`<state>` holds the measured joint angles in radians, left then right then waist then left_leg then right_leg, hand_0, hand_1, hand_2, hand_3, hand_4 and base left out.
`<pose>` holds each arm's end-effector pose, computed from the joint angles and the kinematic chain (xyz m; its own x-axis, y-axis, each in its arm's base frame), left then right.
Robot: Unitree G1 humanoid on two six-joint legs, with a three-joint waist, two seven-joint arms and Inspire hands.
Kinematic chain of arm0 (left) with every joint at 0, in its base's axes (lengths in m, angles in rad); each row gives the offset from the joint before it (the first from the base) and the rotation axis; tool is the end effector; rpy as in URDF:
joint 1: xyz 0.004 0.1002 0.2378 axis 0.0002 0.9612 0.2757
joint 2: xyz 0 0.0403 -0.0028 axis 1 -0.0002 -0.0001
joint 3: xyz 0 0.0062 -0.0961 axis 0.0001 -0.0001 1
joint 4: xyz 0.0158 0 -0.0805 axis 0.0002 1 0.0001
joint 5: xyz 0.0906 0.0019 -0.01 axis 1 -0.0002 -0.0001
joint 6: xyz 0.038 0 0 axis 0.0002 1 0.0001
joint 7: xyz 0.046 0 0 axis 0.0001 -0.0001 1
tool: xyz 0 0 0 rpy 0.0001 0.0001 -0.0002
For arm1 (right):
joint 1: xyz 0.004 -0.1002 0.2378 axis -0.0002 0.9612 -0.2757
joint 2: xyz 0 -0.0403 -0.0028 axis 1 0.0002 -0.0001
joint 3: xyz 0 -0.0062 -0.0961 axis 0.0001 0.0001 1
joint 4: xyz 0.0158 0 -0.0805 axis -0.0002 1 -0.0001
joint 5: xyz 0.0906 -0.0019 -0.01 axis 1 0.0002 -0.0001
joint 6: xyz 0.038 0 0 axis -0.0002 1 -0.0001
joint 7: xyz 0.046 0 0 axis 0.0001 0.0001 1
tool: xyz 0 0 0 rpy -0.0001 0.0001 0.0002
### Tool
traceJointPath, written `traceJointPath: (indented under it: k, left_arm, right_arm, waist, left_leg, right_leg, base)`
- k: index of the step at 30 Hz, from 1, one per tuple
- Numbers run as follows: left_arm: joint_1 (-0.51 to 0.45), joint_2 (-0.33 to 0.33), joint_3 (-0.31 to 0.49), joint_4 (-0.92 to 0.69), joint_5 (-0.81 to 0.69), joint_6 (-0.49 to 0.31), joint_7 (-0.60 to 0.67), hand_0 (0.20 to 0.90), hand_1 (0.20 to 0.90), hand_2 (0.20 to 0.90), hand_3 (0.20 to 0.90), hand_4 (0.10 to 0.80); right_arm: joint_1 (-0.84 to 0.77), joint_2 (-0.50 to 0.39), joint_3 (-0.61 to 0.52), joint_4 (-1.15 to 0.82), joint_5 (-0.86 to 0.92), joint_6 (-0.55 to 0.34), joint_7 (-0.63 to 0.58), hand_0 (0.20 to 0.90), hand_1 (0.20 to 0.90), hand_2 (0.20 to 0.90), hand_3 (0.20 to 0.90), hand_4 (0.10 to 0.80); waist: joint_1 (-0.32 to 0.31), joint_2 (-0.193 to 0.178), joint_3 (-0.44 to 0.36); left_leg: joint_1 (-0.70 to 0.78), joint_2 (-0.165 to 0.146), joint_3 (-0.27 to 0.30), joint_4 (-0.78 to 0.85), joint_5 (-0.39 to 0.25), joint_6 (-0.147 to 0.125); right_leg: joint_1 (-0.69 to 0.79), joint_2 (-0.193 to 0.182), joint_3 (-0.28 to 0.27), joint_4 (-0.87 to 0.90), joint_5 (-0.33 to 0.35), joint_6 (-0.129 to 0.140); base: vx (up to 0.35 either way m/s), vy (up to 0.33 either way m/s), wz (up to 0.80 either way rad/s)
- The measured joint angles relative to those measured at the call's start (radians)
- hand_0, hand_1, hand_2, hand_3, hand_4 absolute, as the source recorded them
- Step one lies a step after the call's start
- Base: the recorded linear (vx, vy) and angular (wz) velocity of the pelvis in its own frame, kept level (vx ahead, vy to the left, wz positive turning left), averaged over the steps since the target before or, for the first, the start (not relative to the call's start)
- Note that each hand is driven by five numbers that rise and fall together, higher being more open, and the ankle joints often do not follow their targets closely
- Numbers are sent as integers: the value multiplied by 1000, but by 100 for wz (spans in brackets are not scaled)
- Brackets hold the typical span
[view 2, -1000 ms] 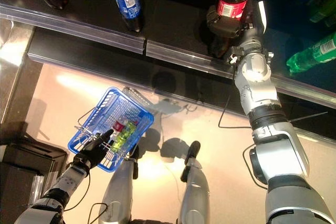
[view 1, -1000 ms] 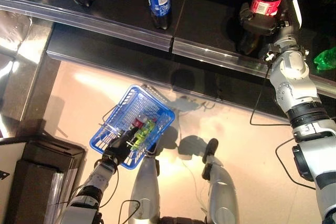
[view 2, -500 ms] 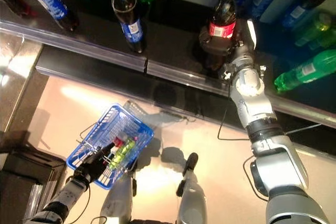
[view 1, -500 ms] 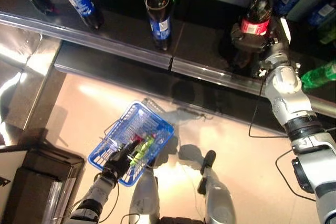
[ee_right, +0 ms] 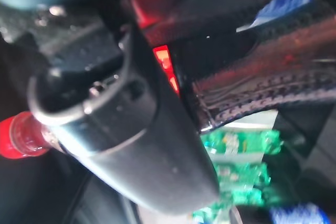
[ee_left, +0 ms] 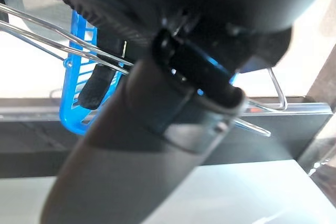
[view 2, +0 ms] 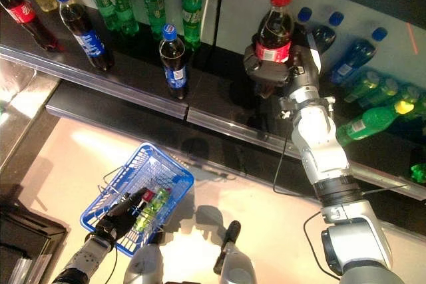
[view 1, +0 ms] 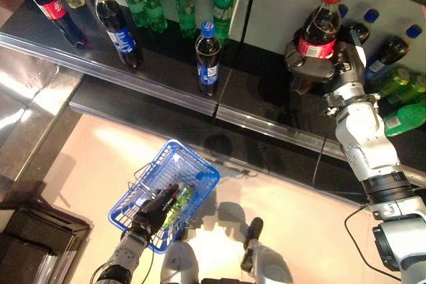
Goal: Pick up the drink and place into the basket.
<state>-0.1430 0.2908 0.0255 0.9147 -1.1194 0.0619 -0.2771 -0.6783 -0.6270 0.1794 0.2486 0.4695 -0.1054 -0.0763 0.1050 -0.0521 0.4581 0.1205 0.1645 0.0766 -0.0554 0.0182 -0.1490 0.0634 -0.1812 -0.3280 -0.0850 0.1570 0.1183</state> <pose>0.1640 0.2354 -0.0520 0.8459 0.0007 -0.5333 -0.4237 0.6082 -0.6713 0.2913 -0.2087 0.1985 0.8866 0.1212 0.4464 -0.0382 0.9809 -0.1906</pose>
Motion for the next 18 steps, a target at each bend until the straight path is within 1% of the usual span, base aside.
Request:
traceJointPath:
  k: [7, 10, 13, 18]
  left_arm:
    - [7, -34, 0, -89, -4, 0, -7, 300, 300, 300, 200, 100]
    - [18, -49, 1, -129, -6, 0, -19, 300, 300, 300, 200, 100]
    - [39, -58, 0, -197, -7, 0, -30, 300, 300, 300, 200, 100]
    - [61, -58, -11, -278, -12, 0, -39, 300, 300, 300, 200, 100]
  right_arm:
    - [88, 12, 0, -72, -9, 0, 53, 300, 300, 300, 200, 100]
    - [107, 45, 1, -81, -12, 0, 67, 300, 300, 300, 200, 100]
    - [136, 54, 5, -103, -48, 0, 73, 300, 300, 300, 200, 100]
    - [153, 56, 33, -147, -76, 0, 75, 300, 300, 300, 200, 100]
  waist:
    - [2, 0, -6]
    - [3, 0, -6]
    - [17, 0, -6]
    - [38, 0, -6]
  left_leg:
    - [0, 2, -12, 1, 3, -1]
    - [-1, 2, -16, 1, 3, -1]
    - [-4, 2, -28, 1, 5, -1]
    - [-18, 1, -48, 3, 9, -1]
  right_leg:
    - [14, 0, -23, 0, 0, -1]
    - [18, 0, -27, 0, -1, -1]
    - [23, 0, -46, 0, -2, -1]
    - [25, -2, -58, 0, -3, -1]
  base:
    - [-7, -2, 8]
    - [-8, -12, 5]
    - [-8, -16, 10]
    - [-7, -13, 12]
